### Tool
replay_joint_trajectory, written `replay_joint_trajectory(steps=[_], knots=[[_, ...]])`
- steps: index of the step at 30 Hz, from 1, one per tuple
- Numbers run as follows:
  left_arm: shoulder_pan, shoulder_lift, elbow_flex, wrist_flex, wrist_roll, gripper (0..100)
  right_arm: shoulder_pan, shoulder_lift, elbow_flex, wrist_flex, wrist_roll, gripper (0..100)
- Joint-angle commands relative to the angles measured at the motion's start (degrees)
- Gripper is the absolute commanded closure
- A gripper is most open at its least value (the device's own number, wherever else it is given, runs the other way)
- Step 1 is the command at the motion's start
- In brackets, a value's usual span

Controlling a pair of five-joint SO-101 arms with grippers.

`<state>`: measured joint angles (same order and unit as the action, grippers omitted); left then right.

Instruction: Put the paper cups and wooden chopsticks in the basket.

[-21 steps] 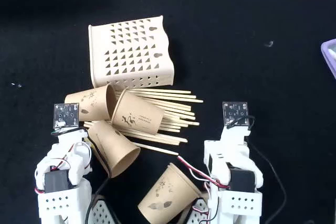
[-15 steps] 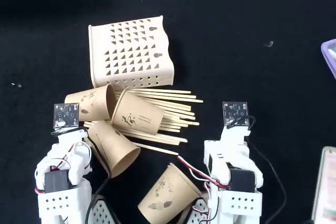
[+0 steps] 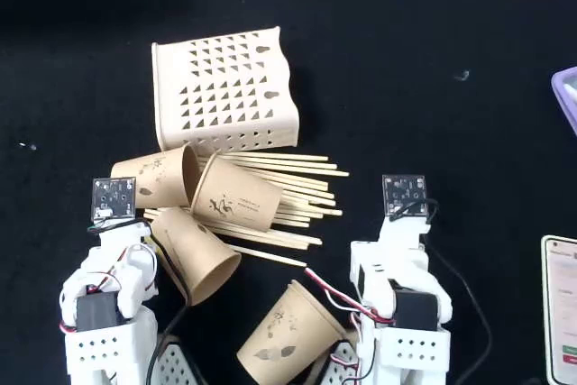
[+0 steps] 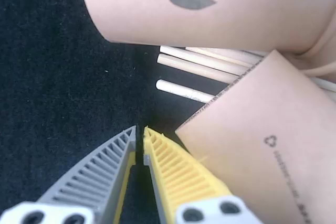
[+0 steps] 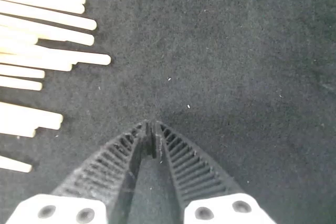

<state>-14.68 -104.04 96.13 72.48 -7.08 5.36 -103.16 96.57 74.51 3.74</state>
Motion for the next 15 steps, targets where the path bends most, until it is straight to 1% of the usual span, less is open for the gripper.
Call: replay_joint_trajectory(steps=[1, 7, 11, 15], knots=[[0.2, -0.4, 1.2, 0.2, -0.3, 97, 1.2, -5.4, 0.0, 0.4, -0.3, 98.6], [0.2, -0.4, 1.2, 0.2, -0.3, 97, 0.7, -5.4, 0.0, 0.4, -0.3, 98.4], [0.3, -0.4, 1.2, 0.2, -0.3, 97, -2.5, -5.3, 0.0, 0.4, -0.4, 98.4], [0.6, -0.3, 1.2, 0.2, -0.3, 97, -4.1, -5.3, 0.0, 0.4, -0.6, 98.5]])
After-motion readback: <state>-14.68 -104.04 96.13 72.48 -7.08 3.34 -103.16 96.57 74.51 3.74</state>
